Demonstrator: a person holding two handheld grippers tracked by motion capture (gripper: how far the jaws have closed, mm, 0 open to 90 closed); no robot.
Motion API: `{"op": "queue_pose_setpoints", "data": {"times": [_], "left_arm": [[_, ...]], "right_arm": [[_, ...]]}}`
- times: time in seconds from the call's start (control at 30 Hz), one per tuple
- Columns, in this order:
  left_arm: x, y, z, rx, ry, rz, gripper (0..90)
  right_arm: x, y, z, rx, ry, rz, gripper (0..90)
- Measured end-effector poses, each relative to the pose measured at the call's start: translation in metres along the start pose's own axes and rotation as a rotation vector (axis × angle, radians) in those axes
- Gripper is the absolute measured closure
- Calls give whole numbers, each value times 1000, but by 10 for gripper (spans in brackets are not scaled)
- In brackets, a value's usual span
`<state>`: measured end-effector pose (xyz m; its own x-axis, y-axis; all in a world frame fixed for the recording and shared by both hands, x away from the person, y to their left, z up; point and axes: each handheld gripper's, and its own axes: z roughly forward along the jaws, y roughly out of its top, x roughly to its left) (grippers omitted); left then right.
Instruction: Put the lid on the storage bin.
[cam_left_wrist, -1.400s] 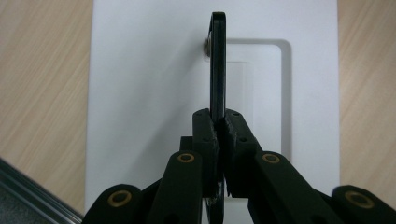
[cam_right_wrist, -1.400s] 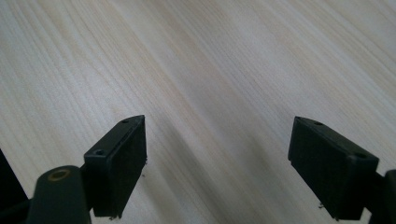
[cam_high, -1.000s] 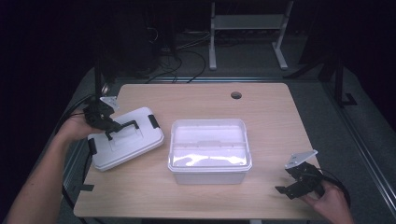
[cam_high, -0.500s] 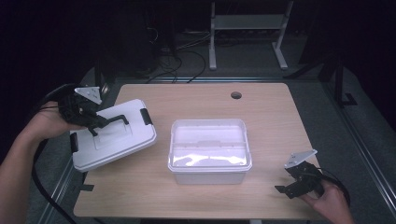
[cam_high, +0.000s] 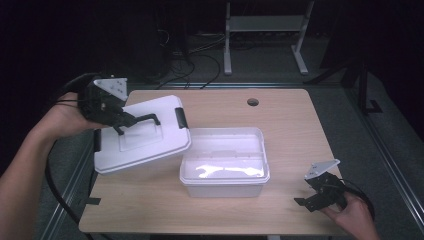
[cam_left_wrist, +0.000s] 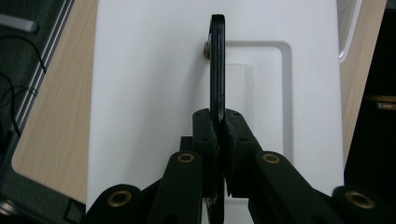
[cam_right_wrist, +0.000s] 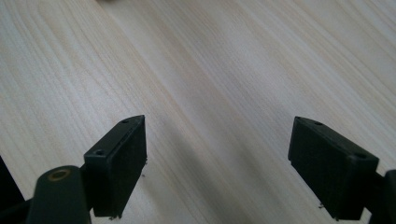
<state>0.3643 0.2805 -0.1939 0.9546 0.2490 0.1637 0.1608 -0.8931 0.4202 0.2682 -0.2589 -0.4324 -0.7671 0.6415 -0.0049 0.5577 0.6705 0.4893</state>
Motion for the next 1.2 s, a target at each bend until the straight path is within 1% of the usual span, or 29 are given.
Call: {"op": "queue_pose_setpoints", "data": {"times": [0.03,0.1,0.13,0.17,0.2,0.3,0.33,0.37,0.43,0.47,0.67,0.7,0.73,0.77,0.8,0.9,1.1,1.2], "left_arm": [[-1,7,4,-5,-10,8,849],[-3,15,9,-2,-19,24,848],[-4,23,14,0,-27,32,848],[-4,23,14,0,-27,32,848],[-5,28,17,5,-32,45,848],[-7,40,24,5,-46,63,848],[-9,49,28,2,-57,79,848],[-9,49,28,2,-57,79,848],[-12,58,33,2,-65,90,848],[-13,62,34,5,-67,104,848],[-20,85,49,-9,-88,128,848],[-21,89,51,-3,-92,141,848],[-22,92,53,-12,-94,141,848],[-23,97,55,-15,-98,152,848],[-25,100,58,-18,-105,151,848],[-29,112,65,-20,-118,168,848],[-36,130,76,-23,-137,193,848],[-40,139,82,-30,-145,195,848]], "right_arm": [[0,0,0,0,0,4,188],[1,-1,-1,0,0,6,188],[0,-1,0,3,-1,7,188],[1,-2,0,2,1,9,188],[0,-2,0,3,2,10,188],[0,-2,0,2,3,9,188],[-1,-2,1,1,5,6,188],[0,-1,1,0,5,6,188],[0,-1,2,2,5,2,188],[0,0,2,6,6,0,188],[0,-1,0,-1,1,3,188],[0,-1,0,-1,1,5,188],[0,-1,0,-1,1,5,188],[0,-1,0,-2,1,4,188],[0,-1,0,-3,2,6,188],[-1,-2,-1,-8,2,3,188],[-2,-3,-3,-13,1,10,188],[-2,-3,-4,-17,1,9,188]]}}
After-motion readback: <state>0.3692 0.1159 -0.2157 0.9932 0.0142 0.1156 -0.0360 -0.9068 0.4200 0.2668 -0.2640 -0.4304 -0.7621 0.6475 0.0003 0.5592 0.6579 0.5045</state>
